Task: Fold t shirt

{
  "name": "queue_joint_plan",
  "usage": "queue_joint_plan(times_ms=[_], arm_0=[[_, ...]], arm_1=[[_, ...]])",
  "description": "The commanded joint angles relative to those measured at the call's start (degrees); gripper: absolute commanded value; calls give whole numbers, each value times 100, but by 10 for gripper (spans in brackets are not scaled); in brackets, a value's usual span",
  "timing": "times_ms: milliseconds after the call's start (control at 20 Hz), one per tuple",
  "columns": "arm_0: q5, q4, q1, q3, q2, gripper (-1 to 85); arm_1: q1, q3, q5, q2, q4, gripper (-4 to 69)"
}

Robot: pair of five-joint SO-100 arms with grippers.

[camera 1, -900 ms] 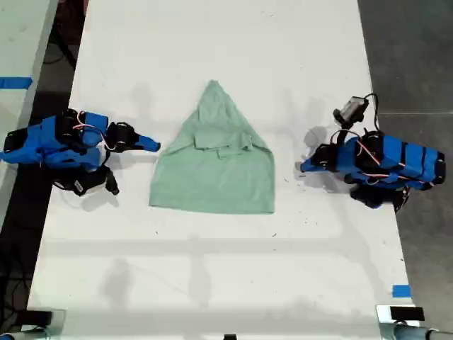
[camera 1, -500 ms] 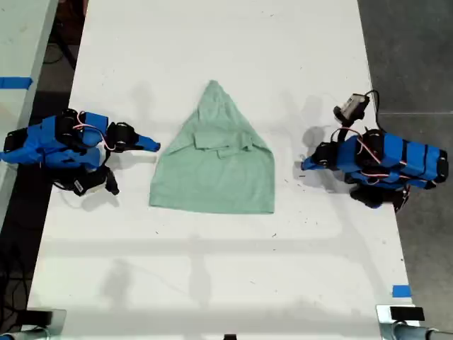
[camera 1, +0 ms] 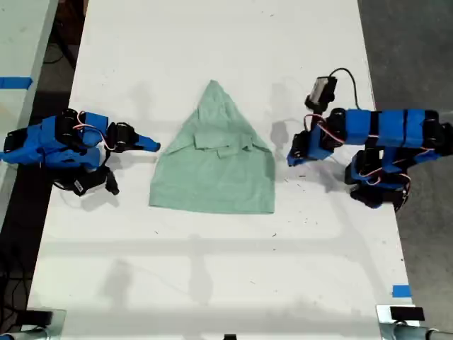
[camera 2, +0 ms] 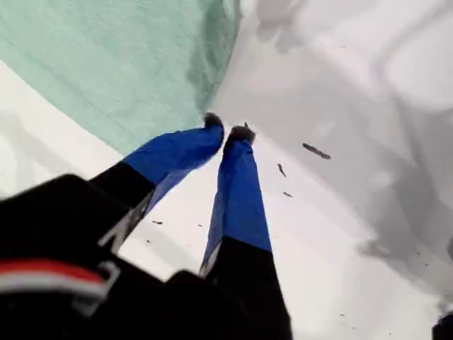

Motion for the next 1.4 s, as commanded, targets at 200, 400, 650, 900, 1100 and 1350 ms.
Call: queue_joint_plan(times_ms=[200,400,650,900,1100,1350], arm_0=[[-62,35,-35,62,35,-2],[-70,35,-35,62,35,-2],[-70,44,-35,62,35,-2],[-70,44,-35,62,35,-2],[-70,44,-35,62,35,-2],[-70,44,-26,62,35,-2]], arm_1=[[-475,-1274,132,-2619,-431,211],[-492,-1063,0,-3059,-396,-4],[-272,-958,466,-2021,589,-4],[-598,-2206,-650,-1995,-255,-4],[-949,-3252,-1257,-3076,-1125,-4],[-1090,-4825,-1600,-4395,-905,102]])
